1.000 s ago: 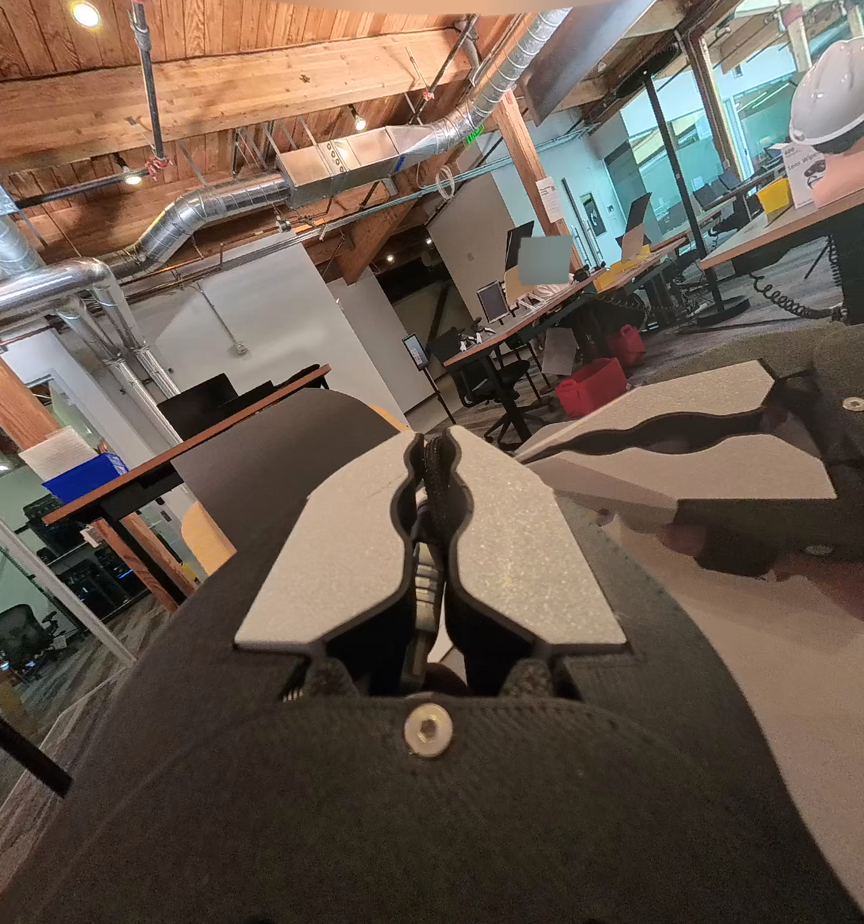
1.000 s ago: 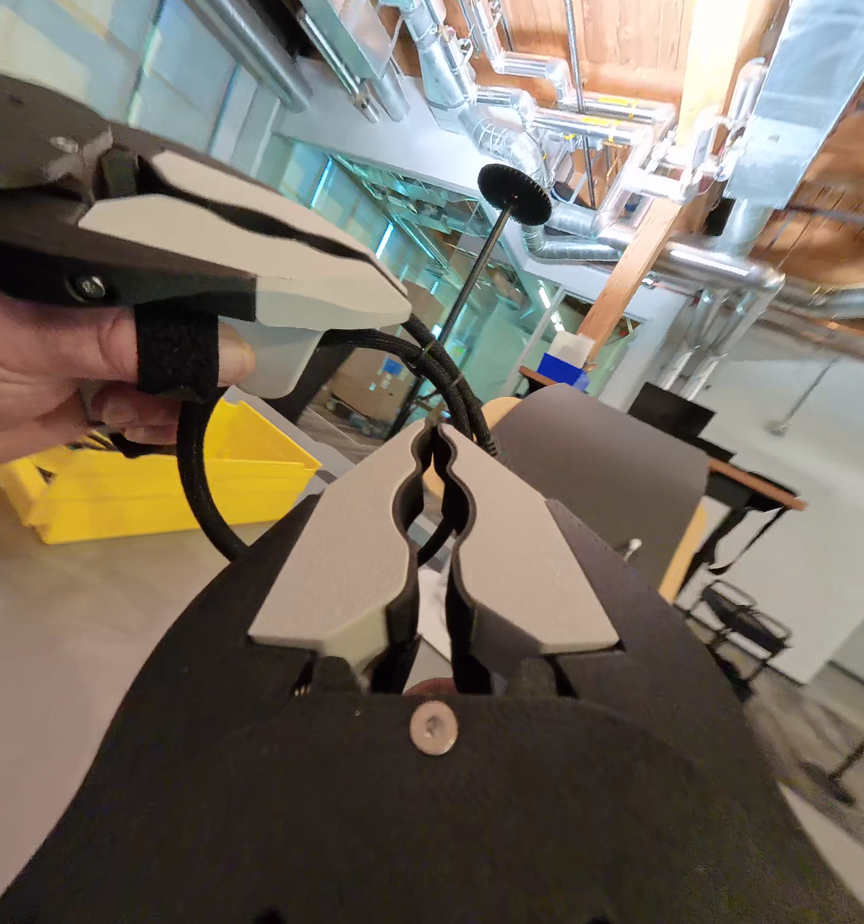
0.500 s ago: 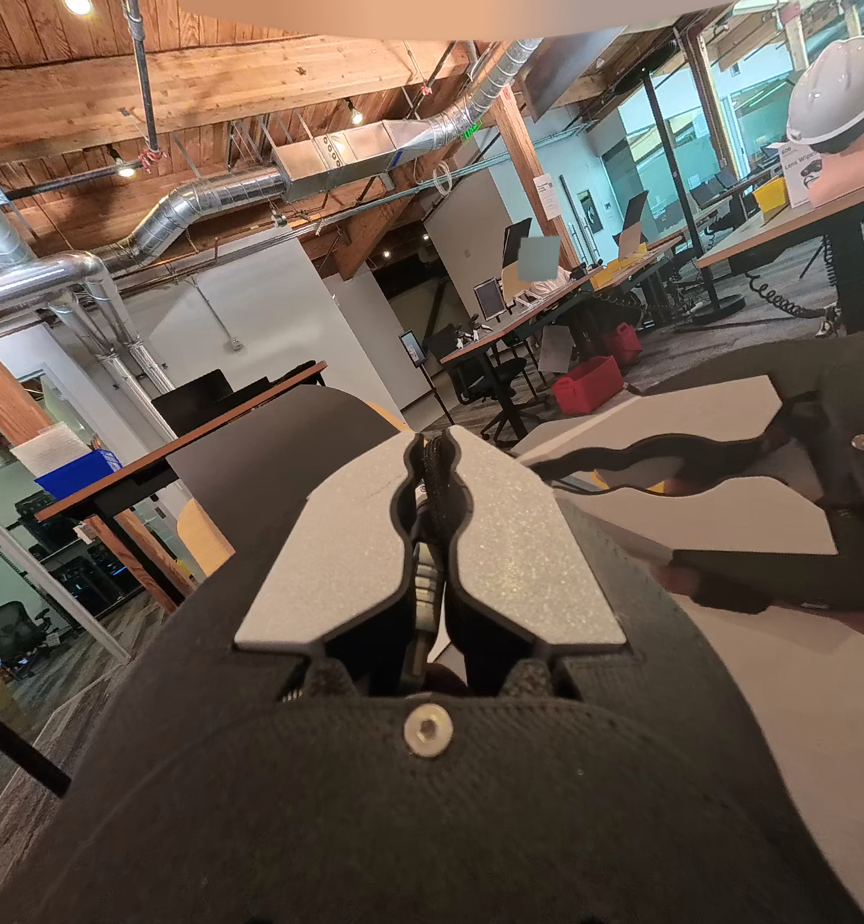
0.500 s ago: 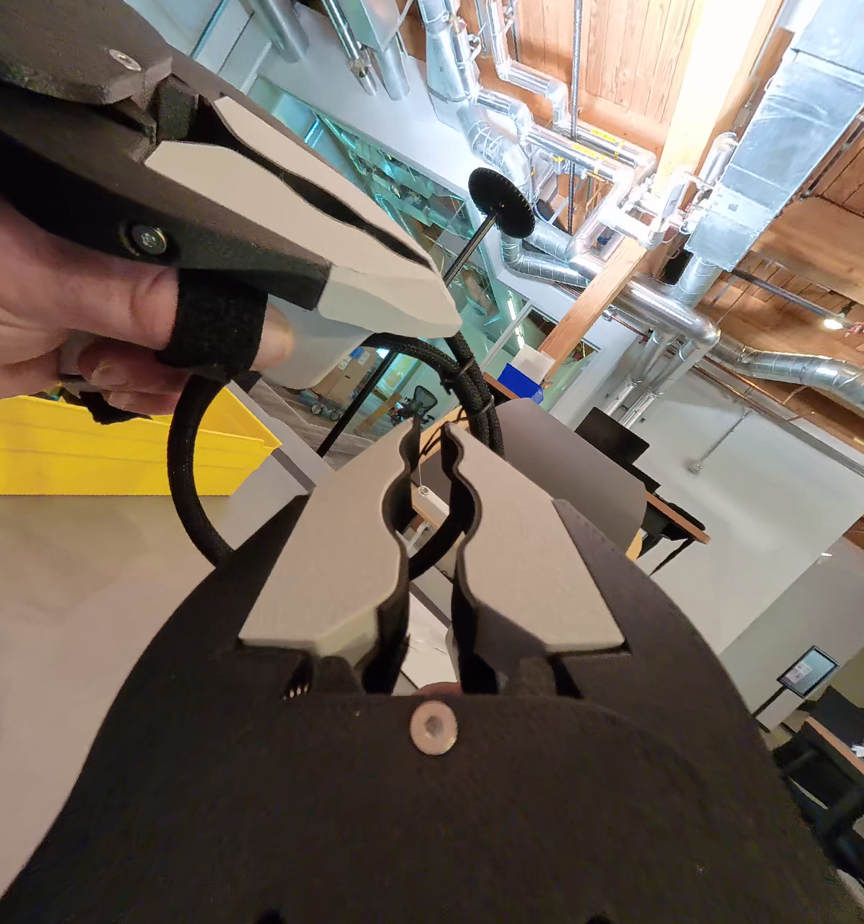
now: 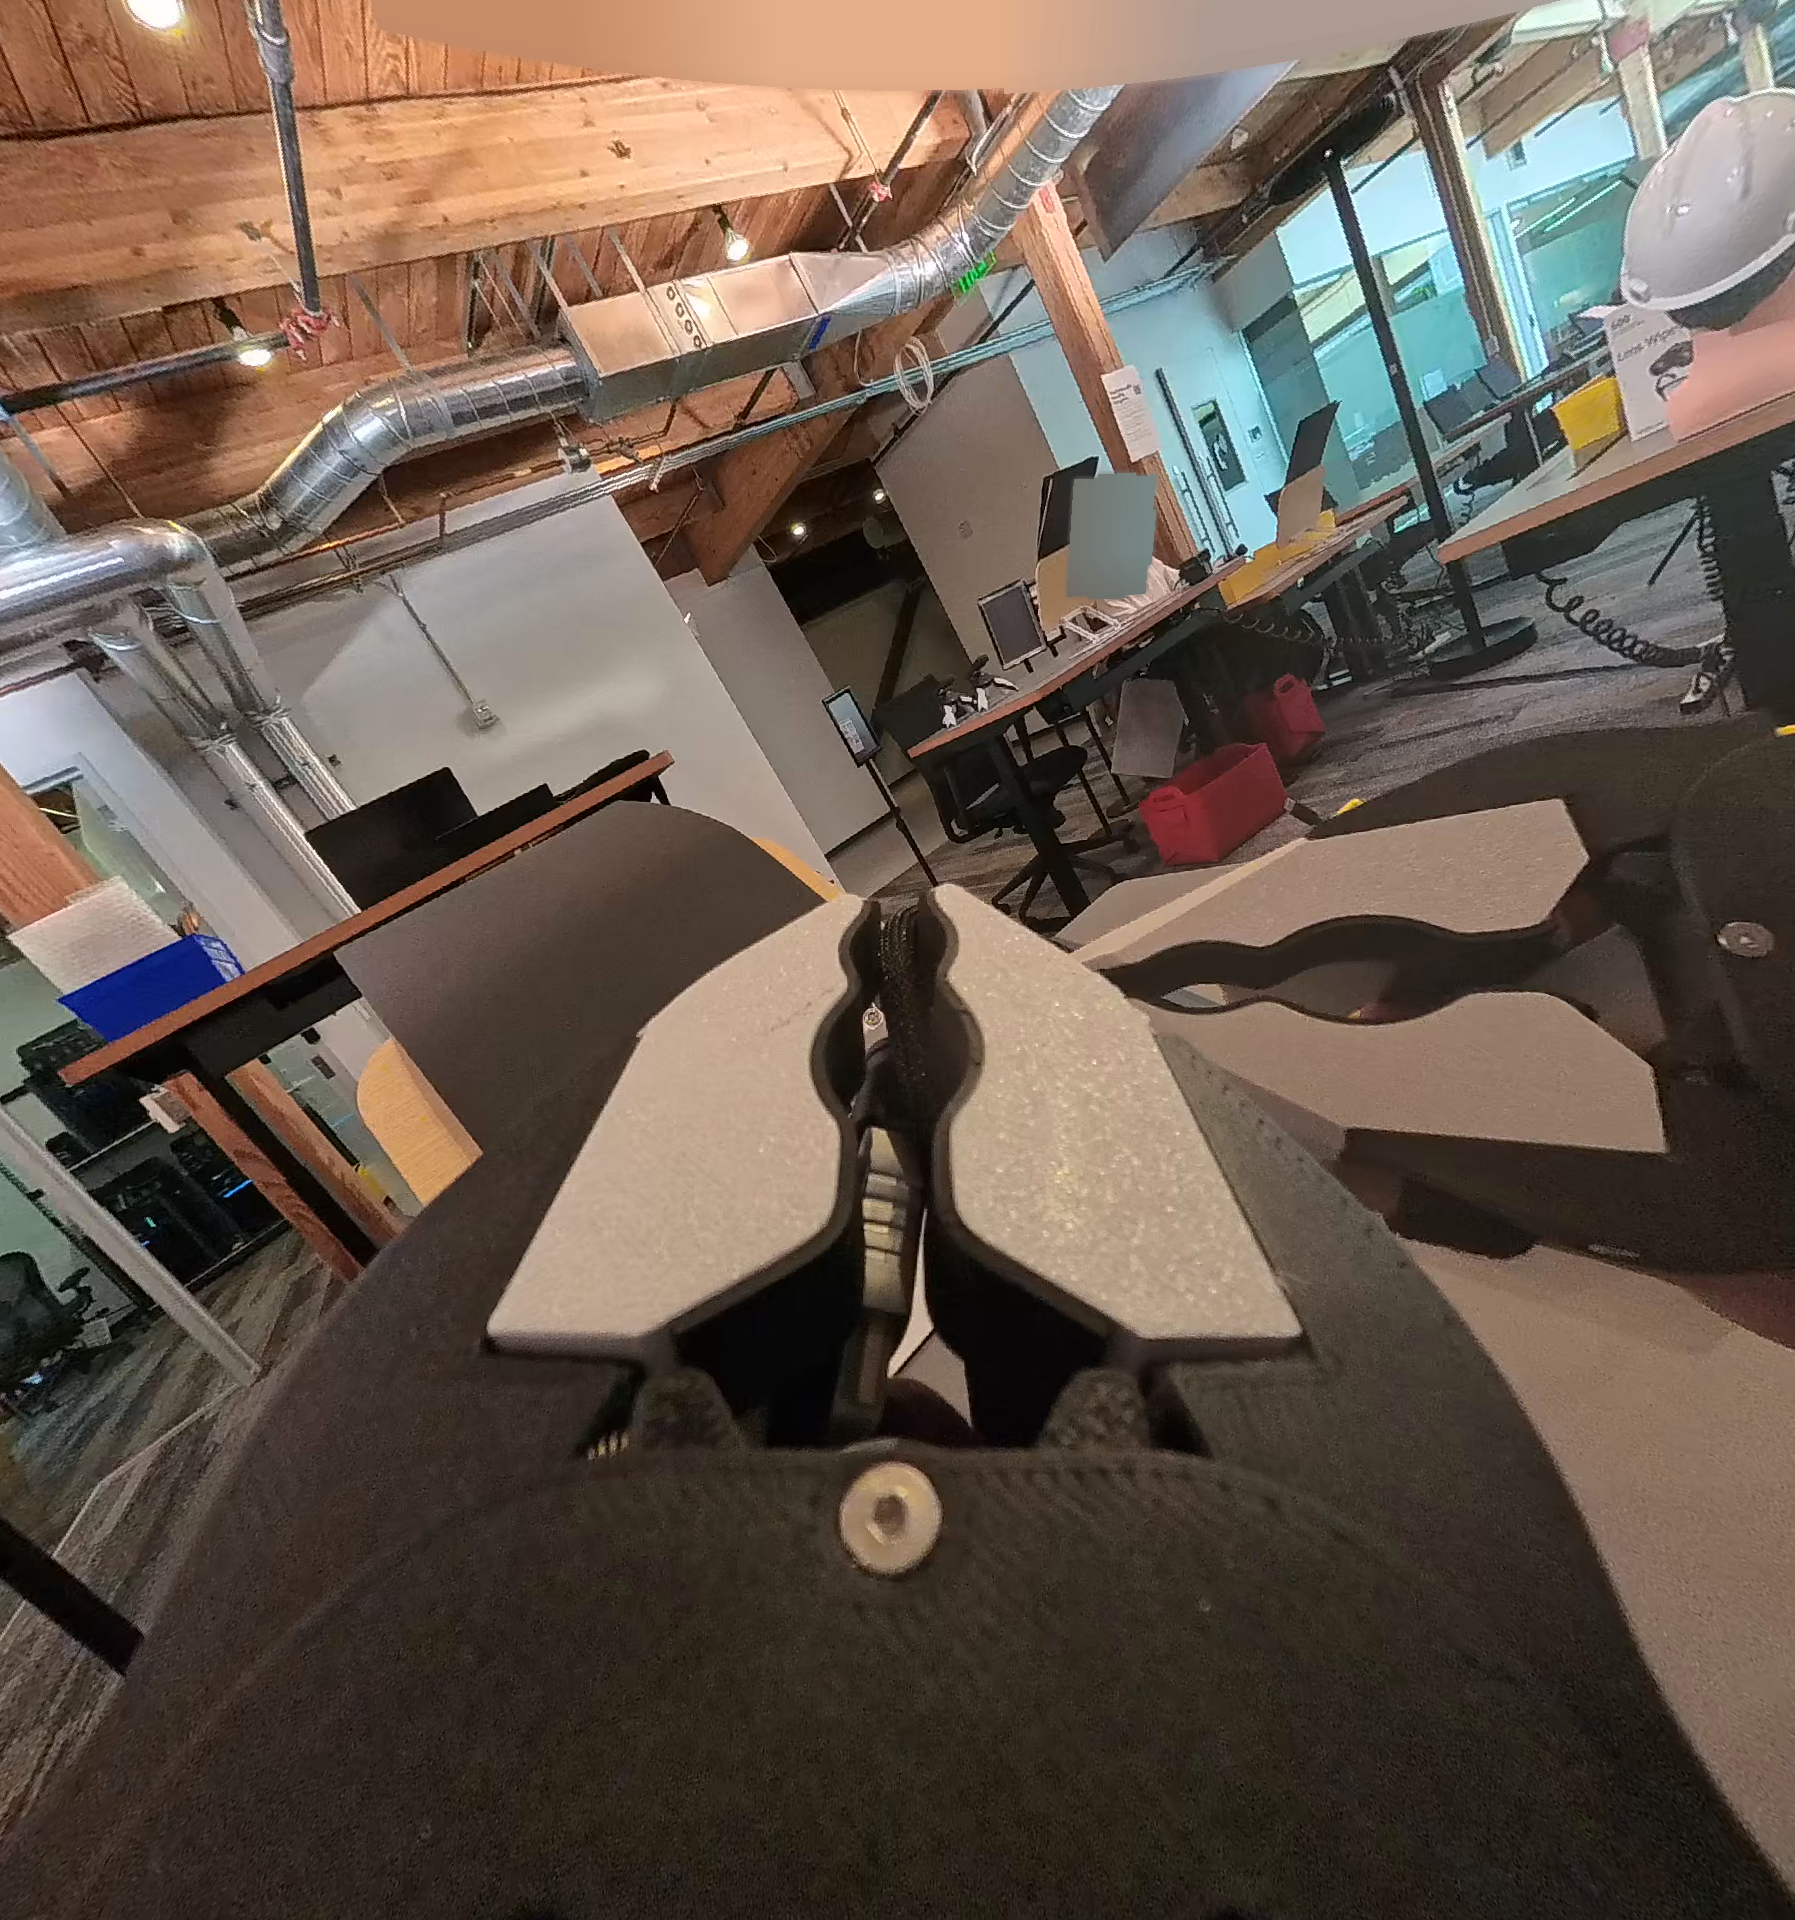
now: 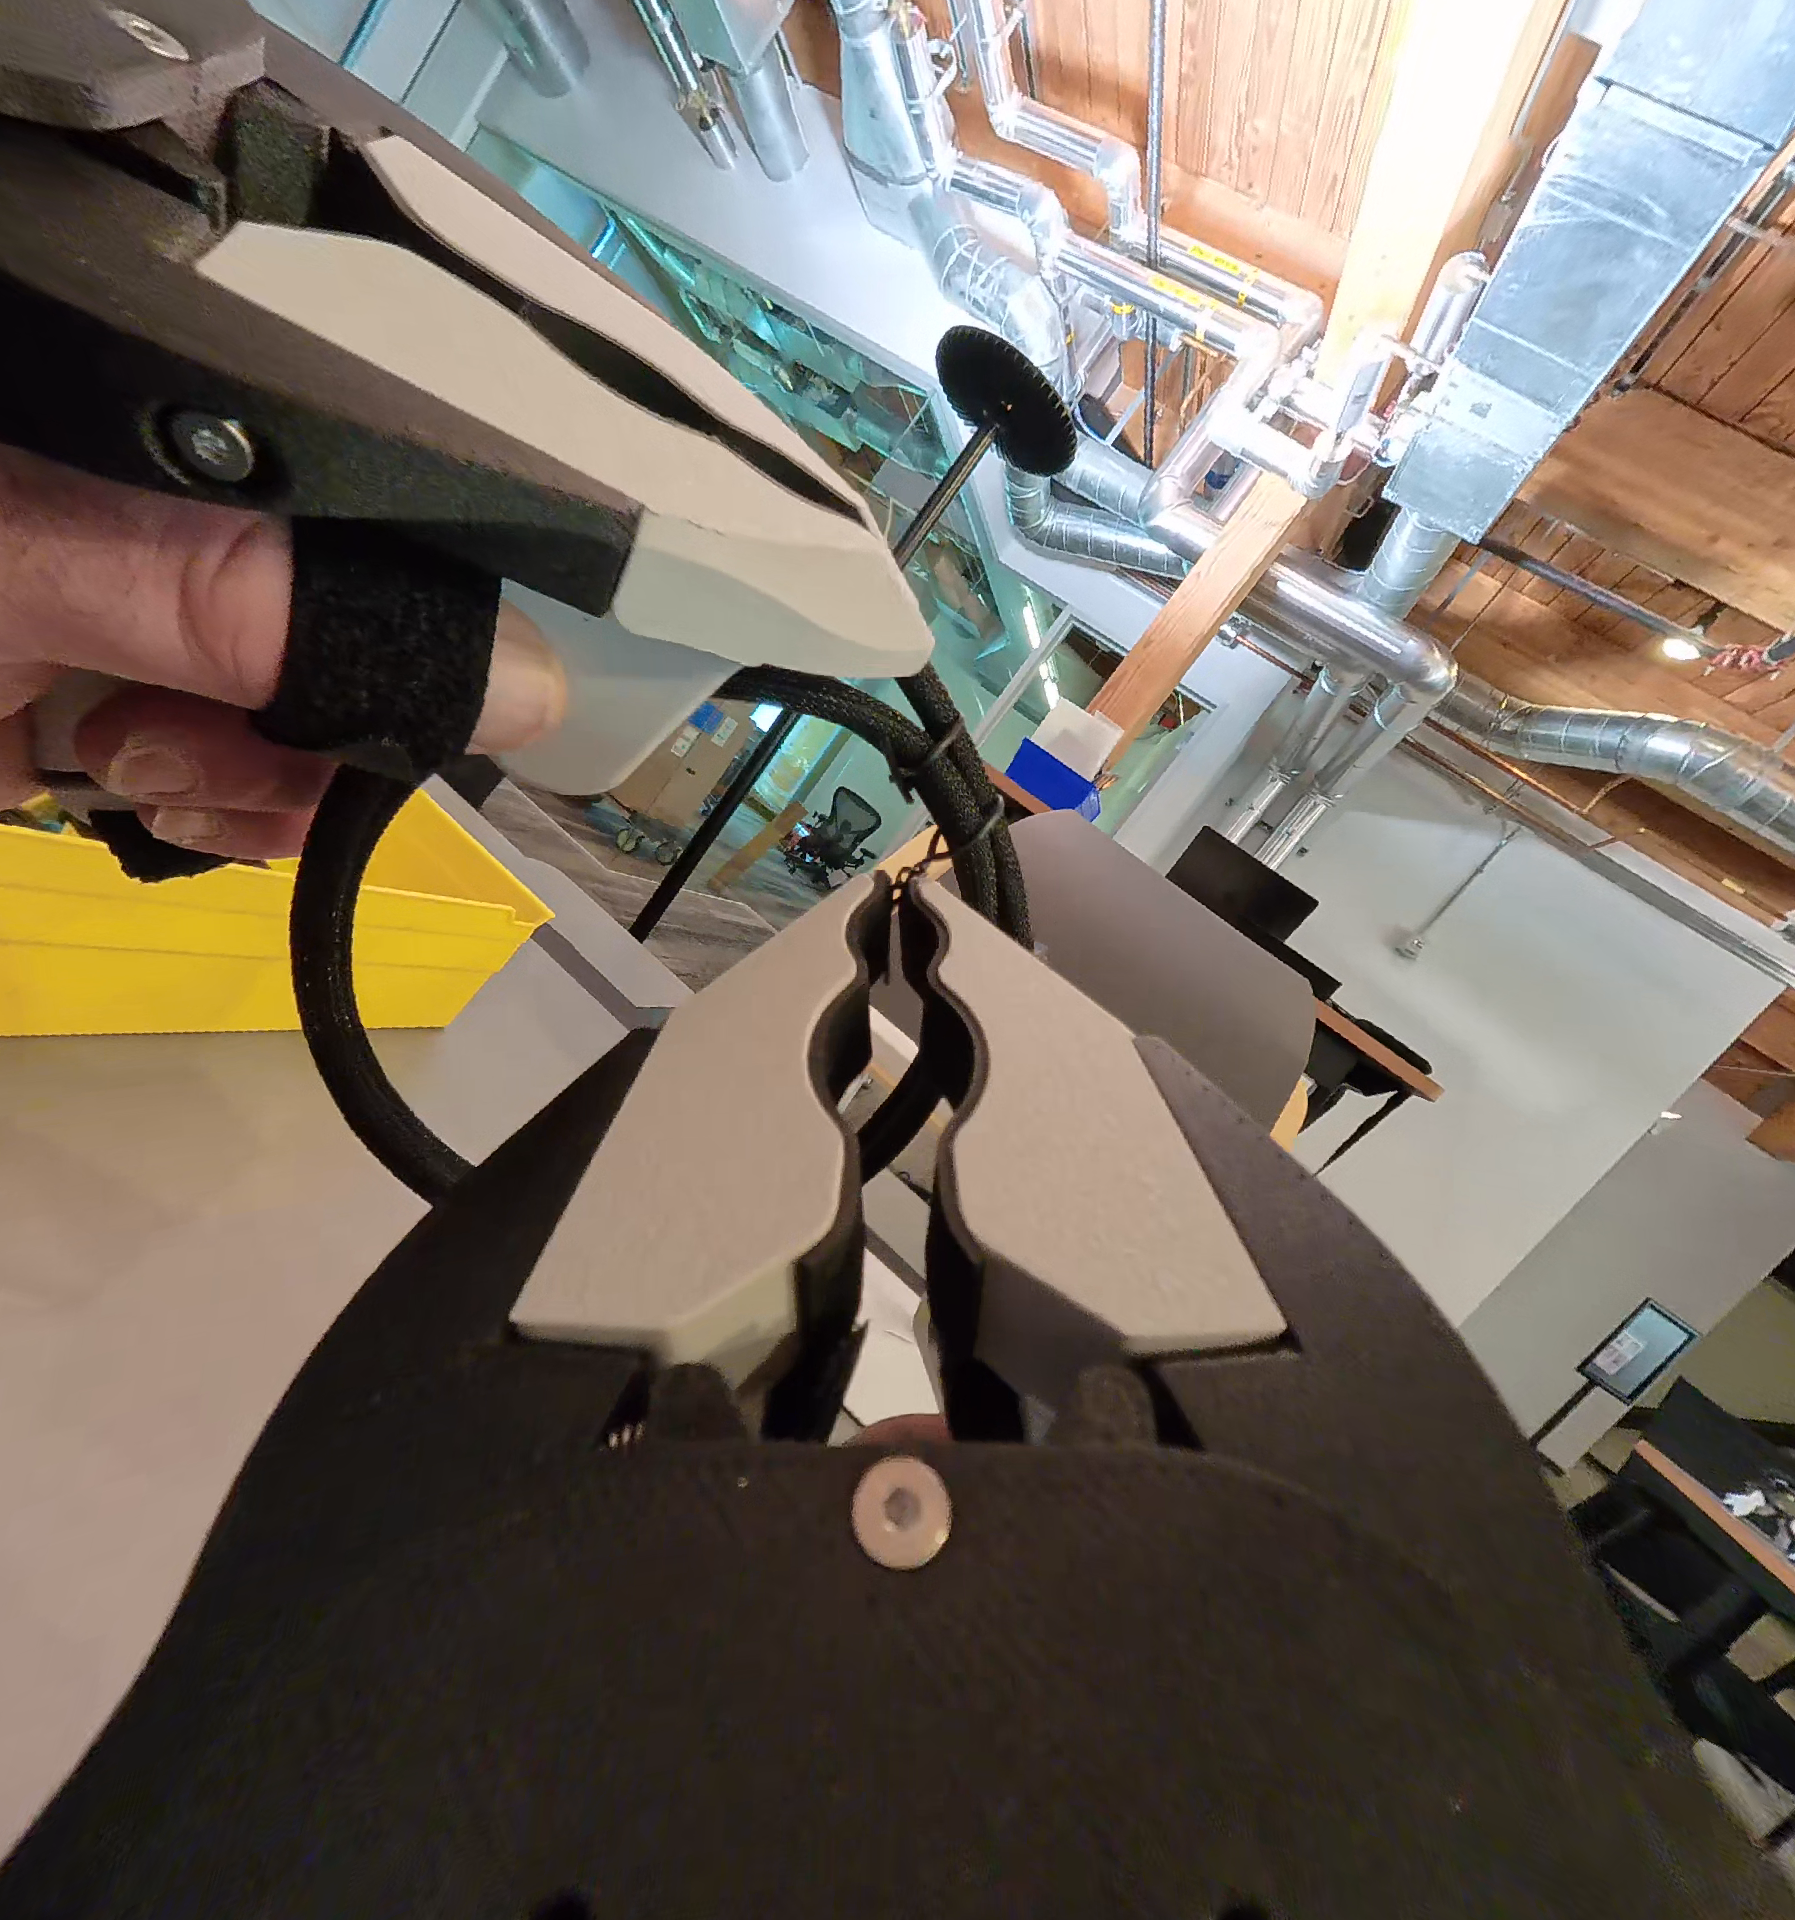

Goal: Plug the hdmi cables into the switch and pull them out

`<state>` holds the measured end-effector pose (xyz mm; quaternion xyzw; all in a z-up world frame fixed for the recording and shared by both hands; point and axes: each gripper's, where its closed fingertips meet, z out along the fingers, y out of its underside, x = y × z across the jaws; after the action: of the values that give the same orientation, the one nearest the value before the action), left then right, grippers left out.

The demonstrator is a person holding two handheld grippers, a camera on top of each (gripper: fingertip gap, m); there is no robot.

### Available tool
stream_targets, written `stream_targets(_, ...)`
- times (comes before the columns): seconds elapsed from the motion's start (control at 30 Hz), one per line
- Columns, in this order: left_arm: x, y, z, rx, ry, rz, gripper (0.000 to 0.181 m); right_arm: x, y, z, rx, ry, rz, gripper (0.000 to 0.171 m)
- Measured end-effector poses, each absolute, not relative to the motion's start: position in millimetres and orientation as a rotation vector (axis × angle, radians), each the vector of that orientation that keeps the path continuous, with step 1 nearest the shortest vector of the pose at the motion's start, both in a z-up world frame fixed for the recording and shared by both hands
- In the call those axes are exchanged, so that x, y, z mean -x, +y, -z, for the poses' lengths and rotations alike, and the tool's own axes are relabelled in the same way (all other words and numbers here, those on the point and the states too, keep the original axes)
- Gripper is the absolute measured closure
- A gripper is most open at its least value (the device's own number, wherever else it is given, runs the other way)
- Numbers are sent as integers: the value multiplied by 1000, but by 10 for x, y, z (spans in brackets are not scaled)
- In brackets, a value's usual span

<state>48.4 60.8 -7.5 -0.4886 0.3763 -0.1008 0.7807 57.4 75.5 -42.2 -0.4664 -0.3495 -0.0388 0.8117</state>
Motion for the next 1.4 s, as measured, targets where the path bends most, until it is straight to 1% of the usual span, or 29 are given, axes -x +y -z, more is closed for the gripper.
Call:
stream_targets(0.47, -468, 637, 88, 1057, 817, 206, 176, -642, 693, 358, 1035, -732, -147, 171)
stream_targets(0.67, -474, 650, 123, 1066, 828, 211, 176, -731, 722, 348, 1116, -636, -554, 171)
stream_targets(1.0, -470, 579, 59, 982, 859, 198, 176, -868, 778, 344, 1183, -428, -1121, 171)
stream_targets(1.13, -481, 582, 70, 980, 866, 191, 176, -858, 789, 383, 1201, -469, -1004, 171)
stream_targets(1.27, -477, 553, 31, 958, 870, 207, 176, -809, 759, 417, 1217, -495, -1033, 171)
stream_targets(1.4, -460, 600, 57, 988, 854, 190, 176, -649, 677, 516, 1236, -612, -937, 171)
